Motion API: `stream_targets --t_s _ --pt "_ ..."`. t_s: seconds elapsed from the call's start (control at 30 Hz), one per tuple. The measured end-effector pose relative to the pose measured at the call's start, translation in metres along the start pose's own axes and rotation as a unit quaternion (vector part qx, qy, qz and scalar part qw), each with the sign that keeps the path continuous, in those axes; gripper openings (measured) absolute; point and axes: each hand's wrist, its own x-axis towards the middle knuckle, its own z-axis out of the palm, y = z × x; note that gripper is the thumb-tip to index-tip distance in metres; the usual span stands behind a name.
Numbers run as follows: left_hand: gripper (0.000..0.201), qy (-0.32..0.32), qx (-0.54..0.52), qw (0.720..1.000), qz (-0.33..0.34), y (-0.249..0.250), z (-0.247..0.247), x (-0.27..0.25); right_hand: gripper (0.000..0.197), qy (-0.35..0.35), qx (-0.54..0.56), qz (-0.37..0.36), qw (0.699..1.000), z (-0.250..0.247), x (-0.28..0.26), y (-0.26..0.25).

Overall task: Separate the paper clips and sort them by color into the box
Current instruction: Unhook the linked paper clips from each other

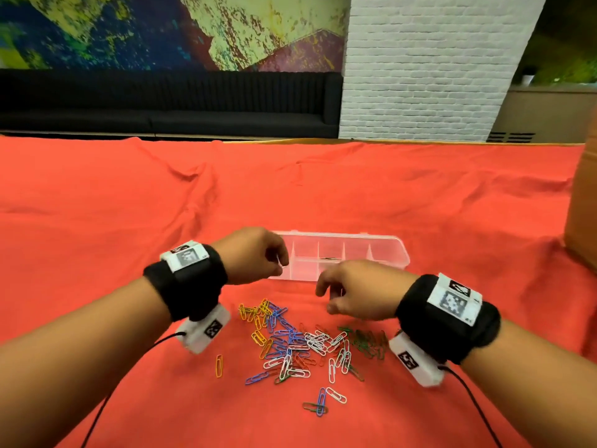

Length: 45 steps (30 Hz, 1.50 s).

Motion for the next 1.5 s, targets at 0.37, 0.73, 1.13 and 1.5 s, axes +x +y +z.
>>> stream_targets --t_s 0.37,0.73,1.13,1.5 --pt "0.059 -0.139 0.106 0.984 0.011 0.002 0.068 -0.046 0.044 -0.059 -0.063 -0.047 0.995 0.050 0.009 -0.034" --pt "0.002 -0.134 -0.332 0.931 -0.072 0.005 0.052 -0.051 0.012 -0.093 0.364 0.036 0.926 0.025 -0.016 0.026" --pt "0.013 -0.143 -0.588 0.788 -0.108 0.015 0.068 -0.062 0.022 -0.137 0.530 0.040 0.836 0.027 -0.030 0.032" --pt "0.018 -0.143 -0.608 0.775 -0.095 0.022 0.071 -0.073 0.008 -0.143 0.574 0.074 0.803 0.025 -0.033 0.022"
